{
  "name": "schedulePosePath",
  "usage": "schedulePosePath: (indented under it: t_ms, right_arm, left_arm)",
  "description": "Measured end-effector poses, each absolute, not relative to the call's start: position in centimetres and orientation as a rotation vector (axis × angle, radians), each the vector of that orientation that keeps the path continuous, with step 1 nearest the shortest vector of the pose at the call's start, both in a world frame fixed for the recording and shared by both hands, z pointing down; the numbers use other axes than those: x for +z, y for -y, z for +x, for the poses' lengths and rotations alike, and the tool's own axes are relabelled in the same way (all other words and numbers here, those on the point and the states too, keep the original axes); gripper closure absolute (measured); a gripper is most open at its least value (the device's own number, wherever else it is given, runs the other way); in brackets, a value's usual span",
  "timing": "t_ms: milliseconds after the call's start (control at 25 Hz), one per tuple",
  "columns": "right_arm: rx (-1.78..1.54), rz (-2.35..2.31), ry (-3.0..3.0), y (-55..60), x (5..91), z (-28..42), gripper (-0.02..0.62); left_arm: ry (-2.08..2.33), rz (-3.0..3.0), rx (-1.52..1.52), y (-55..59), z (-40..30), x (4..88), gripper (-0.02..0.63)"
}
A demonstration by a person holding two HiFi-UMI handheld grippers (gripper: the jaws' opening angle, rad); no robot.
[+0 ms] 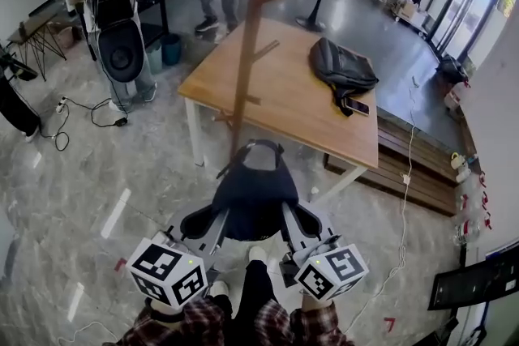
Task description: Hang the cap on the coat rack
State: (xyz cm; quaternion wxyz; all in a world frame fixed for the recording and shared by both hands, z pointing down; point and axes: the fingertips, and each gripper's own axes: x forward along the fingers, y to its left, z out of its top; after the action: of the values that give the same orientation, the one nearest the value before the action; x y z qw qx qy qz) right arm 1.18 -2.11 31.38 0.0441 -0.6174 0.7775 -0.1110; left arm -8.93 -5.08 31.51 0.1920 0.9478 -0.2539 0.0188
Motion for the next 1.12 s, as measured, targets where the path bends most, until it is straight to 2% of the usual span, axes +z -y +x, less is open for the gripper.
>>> schedulePosePath:
  t_ms: [640, 1120]
  right_arm:
    - [-0.340, -1.665, -2.583, 15.9, 29.6, 12.1, 0.574]
    - [-0.363, -1.523, -2.682, 18.6, 29.9, 14.7, 0.574]
  left_arm:
    - [0.894, 2.597, -0.037, 17.1, 1.7, 29.8, 0.581]
    - [1.012, 2.547, -0.049, 18.8, 4.3, 30.0, 0.581]
